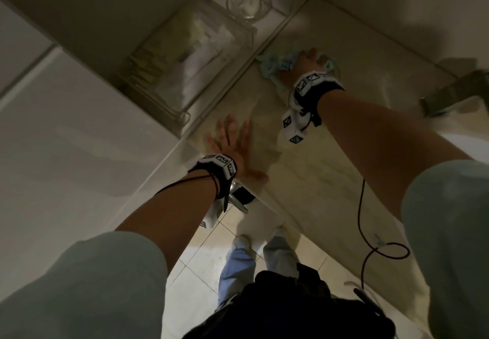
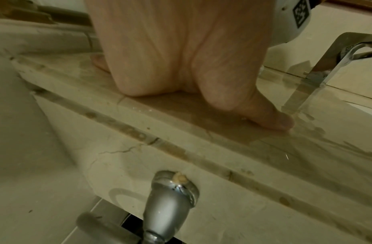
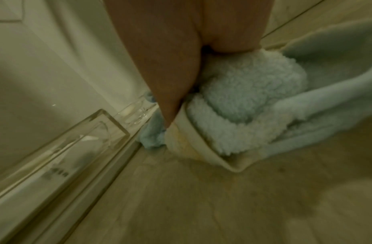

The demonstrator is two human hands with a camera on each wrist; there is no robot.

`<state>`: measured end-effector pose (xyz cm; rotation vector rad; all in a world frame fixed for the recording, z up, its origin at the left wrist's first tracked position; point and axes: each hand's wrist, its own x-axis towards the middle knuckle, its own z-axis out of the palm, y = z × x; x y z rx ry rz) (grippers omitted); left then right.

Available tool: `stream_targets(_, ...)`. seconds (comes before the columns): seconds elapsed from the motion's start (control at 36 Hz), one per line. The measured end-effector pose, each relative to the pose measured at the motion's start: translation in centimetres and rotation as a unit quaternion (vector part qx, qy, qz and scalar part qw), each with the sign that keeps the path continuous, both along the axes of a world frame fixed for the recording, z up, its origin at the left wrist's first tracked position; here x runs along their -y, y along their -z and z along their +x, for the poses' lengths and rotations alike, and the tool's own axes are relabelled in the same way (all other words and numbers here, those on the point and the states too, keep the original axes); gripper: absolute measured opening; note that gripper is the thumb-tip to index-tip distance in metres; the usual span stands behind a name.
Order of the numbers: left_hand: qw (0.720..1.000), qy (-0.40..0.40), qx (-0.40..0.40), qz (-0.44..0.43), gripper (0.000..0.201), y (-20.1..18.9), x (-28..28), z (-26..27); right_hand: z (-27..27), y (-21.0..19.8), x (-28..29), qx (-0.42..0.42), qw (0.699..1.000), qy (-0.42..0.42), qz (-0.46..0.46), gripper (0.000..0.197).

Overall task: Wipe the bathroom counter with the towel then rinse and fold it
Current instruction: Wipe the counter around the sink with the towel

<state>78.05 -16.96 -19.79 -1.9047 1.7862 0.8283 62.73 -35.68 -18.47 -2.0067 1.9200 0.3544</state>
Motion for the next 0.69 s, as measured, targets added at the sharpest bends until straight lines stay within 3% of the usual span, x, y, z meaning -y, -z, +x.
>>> stream_targets(0.08, 1.000, 0.008, 0.017, -0.007, 0.152, 0.7, -0.1, -0.1, 1.3, 0.8, -1.6, 0.024, 0.999, 0.019, 0.009, 0.093)
stream_targets(0.22, 1.000, 0.005, 0.020, 0.000, 0.150, 0.7, -0.1, -0.4, 4.7, 0.9, -4.9, 0.046, 0.999, -0.002, 0.003, 0.079)
stream_targets(0.31, 0.999, 0.026, 0.022, 0.017, 0.148, 0.7, 0.0, -0.2, 6.2, 1.1, -6.7, 0.047, 0.998, -0.039, 0.004, 0.097)
stream_targets(0.44, 1.000, 0.019, 0.018, 0.010, 0.146, 0.6, -0.2, -0.2, 6.3, 2.1, -6.1, 0.065, 0.997, -0.047, 0.008, 0.108)
stream_targets(0.61, 1.000, -0.002, 0.015, -0.011, 0.149, 1.0, -0.2, -0.3, 5.7, 2.2, -2.7, 0.047, 0.997, -0.065, 0.014, 0.084)
stream_targets(0.69, 1.000, -0.008, 0.017, -0.010, 0.151, 1.1, 0.0, -0.3, 5.4, 3.5, -0.3, 0.017, 0.998, -0.066, -0.008, 0.086)
